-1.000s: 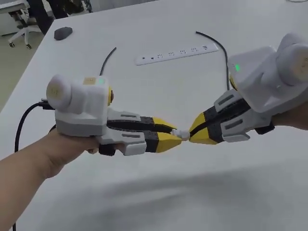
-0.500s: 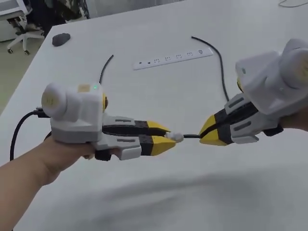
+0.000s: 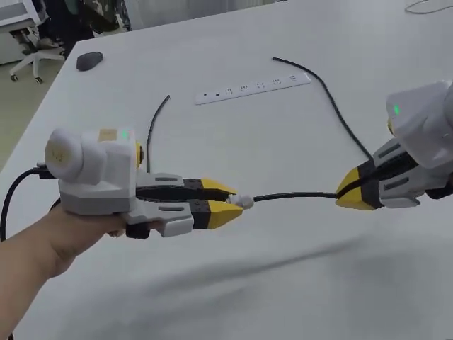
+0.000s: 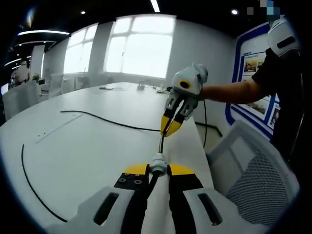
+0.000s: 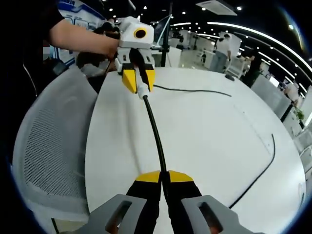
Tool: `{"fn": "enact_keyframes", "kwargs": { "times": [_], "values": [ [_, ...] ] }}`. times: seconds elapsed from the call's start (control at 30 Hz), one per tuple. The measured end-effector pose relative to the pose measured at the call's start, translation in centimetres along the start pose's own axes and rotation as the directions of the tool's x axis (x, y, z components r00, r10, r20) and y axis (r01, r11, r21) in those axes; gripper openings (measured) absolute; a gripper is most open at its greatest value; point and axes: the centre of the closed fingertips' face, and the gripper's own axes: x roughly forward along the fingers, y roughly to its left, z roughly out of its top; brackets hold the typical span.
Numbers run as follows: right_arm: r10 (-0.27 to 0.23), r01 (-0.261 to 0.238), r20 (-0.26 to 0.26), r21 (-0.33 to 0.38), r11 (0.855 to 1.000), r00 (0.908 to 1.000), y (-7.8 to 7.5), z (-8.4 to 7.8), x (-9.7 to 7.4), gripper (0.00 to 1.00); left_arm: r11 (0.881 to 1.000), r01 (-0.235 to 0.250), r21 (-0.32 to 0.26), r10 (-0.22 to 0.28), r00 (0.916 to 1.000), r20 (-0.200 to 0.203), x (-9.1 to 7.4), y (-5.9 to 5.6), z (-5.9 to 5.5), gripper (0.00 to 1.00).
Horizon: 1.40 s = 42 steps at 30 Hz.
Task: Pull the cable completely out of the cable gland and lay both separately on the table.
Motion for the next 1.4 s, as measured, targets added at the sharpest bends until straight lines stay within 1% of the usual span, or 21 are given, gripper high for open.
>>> {"fn": "enact_keyframes", "kwargs": {
  "times": [0.17,0.23,0.3,0.37,0.57,0.63,0.73,0.83,0.87,0.93,0.97,1.0,1.03,1.1,1.13,1.17,1.2,1.23,1.27,1.33,1.4],
  "values": [
    [-0.027,0.029,-0.052,0.038,0.999,0.9983,-0.9,-2.4,-0.4,0.0,1.0,-0.005,0.007,0.005,0.9999,-0.01,-0.2,0.1,-0.2,0.15],
    [-0.044,0.051,-0.081,0.096,0.994,0.9958,-1.3,-3.7,-0.6,0.0,1.0,-0.009,-0.003,0.009,1.0,-0.003,-0.5,0.2,-0.2,0.15],
    [-0.067,0.077,-0.094,0.104,0.992,0.9933,-1.9,-4.7,-0.9,0.0,1.0,-0.013,-0.009,0.013,0.9999,0.006,-0.7,0.4,-0.2,0.15],
    [-0.072,0.086,-0.111,0.13,0.988,0.9912,-2.1,-5.6,-1.1,0.0,1.0,-0.015,-0.012,0.015,0.9999,0.0,-0.8,0.4,-0.3,0.15],
    [-0.078,0.097,-0.126,0.147,0.984,0.9889,-2.1,-6.9,-1.2,0.0,1.0,-0.019,-0.013,0.018,0.9998,-0.011,-0.8,0.3,-0.7,0.15],
    [-0.092,0.117,-0.143,0.181,0.977,0.9855,-2.3,-7.3,-1.2,0.0,1.0,-0.015,-0.006,0.015,0.9997,-0.019,-0.7,0.1,-0.8,0.15],
    [-0.096,0.124,-0.147,0.191,0.974,0.9844,-2.4,-7.4,-1.2,0.0,1.0,-0.014,-0.003,0.014,0.9997,-0.022,-0.5,0.0,-0.7,0.15],
    [-0.098,0.132,-0.15,0.233,0.964,0.9838,-2.5,-7.3,-1.4,0.01,1.0,-0.021,-0.003,0.021,0.9996,-0.02,-0.5,0.2,-0.7,0.15],
    [-0.111,0.142,-0.144,0.229,0.963,0.9833,-2.7,-7.1,-1.5,0.02,1.0,-0.025,-0.004,0.025,0.9995,-0.018,-0.6,0.3,-0.6,0.15],
    [-0.107,0.137,-0.139,0.224,0.965,0.9844,-2.5,-6.7,-1.8,0.03,1.0,-0.03,-0.002,0.03,0.9995,-0.012,-0.7,0.4,-0.5,0.15],
    [-0.1,0.126,-0.125,0.227,0.966,0.9871,-2.3,-6.2,-1.8,0.07,1.0,-0.03,-0.004,0.03,0.9995,-0.008,-0.8,0.4,-0.4,0.15],
    [-0.076,0.093,-0.073,0.261,0.961,0.9944,-1.8,-4.9,-1.6,0.13,1.0,-0.03,-0.002,0.03,0.9995,-0.009,-0.8,0.4,-0.4,0.15],
    [-0.058,0.074,-0.066,0.27,0.96,0.9961,-1.4,-4.4,-1.5,0.15,1.0,-0.029,0.003,0.029,0.9995,-0.011,-0.8,0.4,-0.4,0.15],
    [-0.069,0.076,-0.04,0.211,0.975,0.9968,-1.2,-2.6,-1.5,0.14,1.0,-0.027,0.006,0.027,0.9995,-0.019,-0.7,0.3,-0.6,0.15],
    [-0.056,0.058,-0.018,0.204,0.977,0.9983,-0.8,-1.7,-1.3,0.14,1.0,-0.026,0.005,0.026,0.9995,-0.017,-0.6,0.3,-0.6,0.15],
    [-0.029,0.023,0.029,0.196,0.98,0.9992,-0.1,0.1,-1.1,0.17,1.0,-0.026,0.002,0.026,0.9996,-0.014,-0.5,0.3,-0.5,0.15],
    [-0.007,-0.005,0.061,0.186,0.983,0.9981,0.5,1.3,-0.9,0.2,1.0,-0.026,0.004,0.026,0.9996,-0.012,-0.4,0.2,-0.4,0.15],
    [0.018,-0.031,0.077,0.176,0.984,0.9969,1.2,2.6,-0.6,0.2,1.0,-0.021,0.009,0.021,0.9997,-0.009,-0.2,0.1,-0.2,0.15],
    [0.026,-0.038,0.086,0.146,0.989,0.996,1.5,3.5,-0.4,0.18,1.0,-0.016,0.01,0.016,0.9998,-0.008,-0.1,0.0,-0.2,0.15],
    [0.04,-0.048,0.086,0.093,0.995,0.9955,2.1,4.8,0.2,0.12,1.0,-0.011,0.016,0.011,0.9999,-0.012,0.2,-0.2,-0.1,0.15],
    [0.07,-0.078,0.102,0.07,0.995,0.9923,3.0,6.3,1.0,0.13,1.0,-0.001,0.025,0.002,0.9999,-0.015,0.4,-0.4,0.0,0.15]
  ]
}}
